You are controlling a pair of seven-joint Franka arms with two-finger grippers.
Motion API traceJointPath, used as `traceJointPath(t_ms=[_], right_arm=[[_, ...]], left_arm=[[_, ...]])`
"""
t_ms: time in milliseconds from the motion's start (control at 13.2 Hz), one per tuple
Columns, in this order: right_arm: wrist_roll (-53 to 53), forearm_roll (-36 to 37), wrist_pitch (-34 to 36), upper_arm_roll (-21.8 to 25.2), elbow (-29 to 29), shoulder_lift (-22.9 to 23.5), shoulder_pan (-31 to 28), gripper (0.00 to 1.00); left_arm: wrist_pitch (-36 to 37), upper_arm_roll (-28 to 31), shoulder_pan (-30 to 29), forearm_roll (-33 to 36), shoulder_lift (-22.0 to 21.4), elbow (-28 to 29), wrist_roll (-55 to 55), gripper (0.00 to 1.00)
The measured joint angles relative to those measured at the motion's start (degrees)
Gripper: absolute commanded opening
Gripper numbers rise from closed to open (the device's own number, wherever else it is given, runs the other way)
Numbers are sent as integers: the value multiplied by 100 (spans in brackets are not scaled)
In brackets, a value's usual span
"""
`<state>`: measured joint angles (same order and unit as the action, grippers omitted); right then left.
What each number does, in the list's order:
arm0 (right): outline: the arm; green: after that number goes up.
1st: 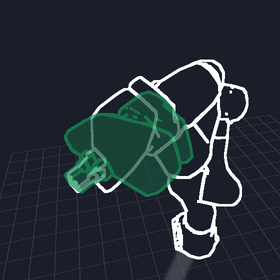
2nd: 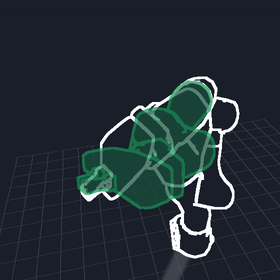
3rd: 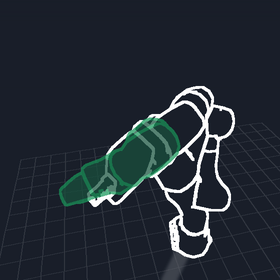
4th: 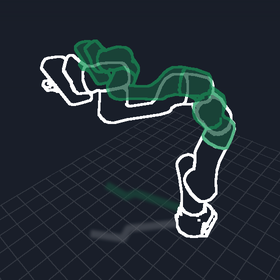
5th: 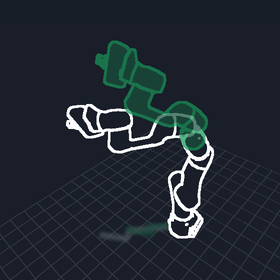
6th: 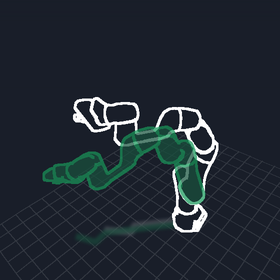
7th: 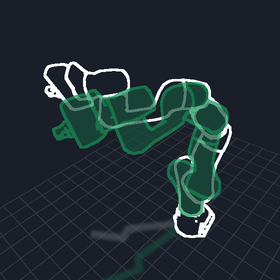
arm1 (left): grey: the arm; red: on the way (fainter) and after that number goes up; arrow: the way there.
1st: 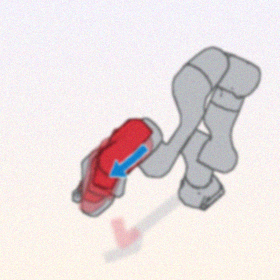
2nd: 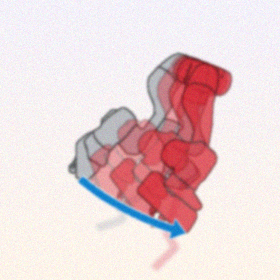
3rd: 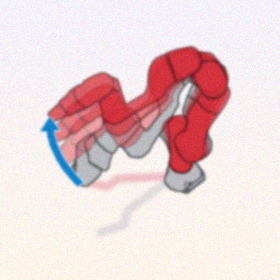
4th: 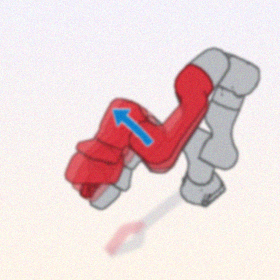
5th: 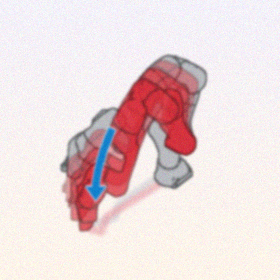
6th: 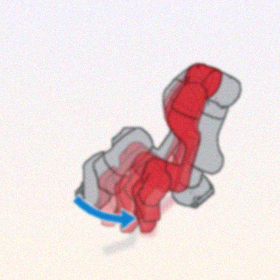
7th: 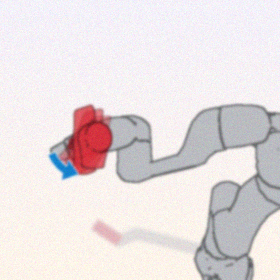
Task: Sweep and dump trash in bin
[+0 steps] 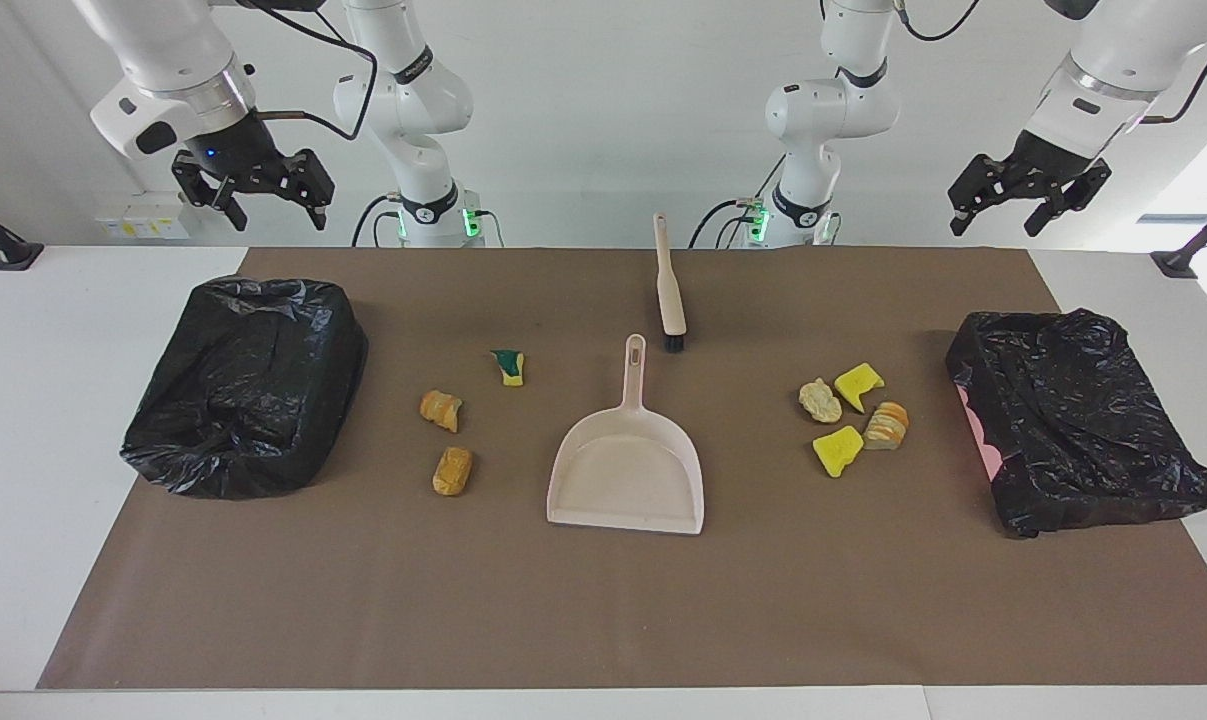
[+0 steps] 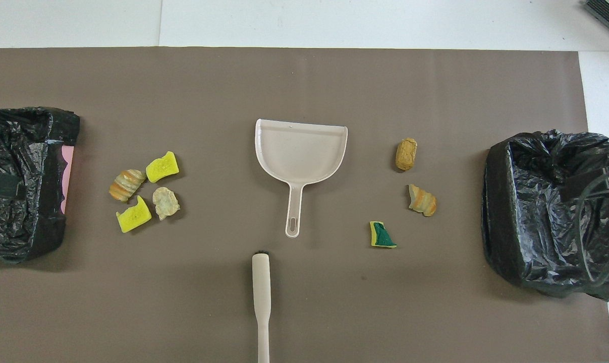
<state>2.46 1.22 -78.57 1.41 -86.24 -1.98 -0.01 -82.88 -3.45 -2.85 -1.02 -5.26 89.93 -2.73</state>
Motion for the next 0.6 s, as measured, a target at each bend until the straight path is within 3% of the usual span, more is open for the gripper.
traceJointPath(t_ms=[302, 604], right_arm=[[5, 15, 0, -84, -5, 44, 157, 100], [-188, 2, -195, -186, -2, 371, 421, 100]], left_arm=[[0, 0, 0, 0, 0, 0, 0, 100], [0, 0, 0, 0, 0, 0, 0, 100]])
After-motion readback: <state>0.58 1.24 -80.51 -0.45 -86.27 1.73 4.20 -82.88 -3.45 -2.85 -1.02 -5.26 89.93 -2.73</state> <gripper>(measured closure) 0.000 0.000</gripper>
